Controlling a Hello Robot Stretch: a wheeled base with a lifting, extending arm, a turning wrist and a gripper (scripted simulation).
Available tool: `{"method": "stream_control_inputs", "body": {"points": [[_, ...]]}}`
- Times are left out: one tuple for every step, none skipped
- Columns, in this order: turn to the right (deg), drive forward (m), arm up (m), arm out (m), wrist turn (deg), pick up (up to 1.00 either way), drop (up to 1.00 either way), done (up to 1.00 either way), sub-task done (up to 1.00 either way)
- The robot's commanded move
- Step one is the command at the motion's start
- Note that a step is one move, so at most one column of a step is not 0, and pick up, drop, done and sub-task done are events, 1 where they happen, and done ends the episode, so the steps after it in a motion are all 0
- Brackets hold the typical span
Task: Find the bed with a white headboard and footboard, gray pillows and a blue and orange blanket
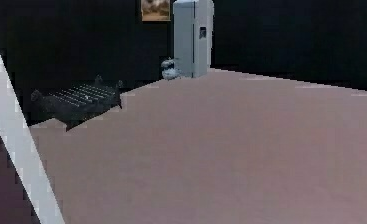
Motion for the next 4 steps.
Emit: {"method": "stream_control_inputs", "body": {"points": [[45.0,0.00,0.00,0.00,0.0,0.00,0.00,0.00,0.00],[9.0,0.00,0.00,0.00,0.0,0.00,0.00,0.00,0.00],[0.0,0.90,0.00,0.00,0.0,0.00,0.00,0.00,0.00],[45.0,0.00,0.00,0.00,0.0,0.00,0.00,0.00,0.00]]}}
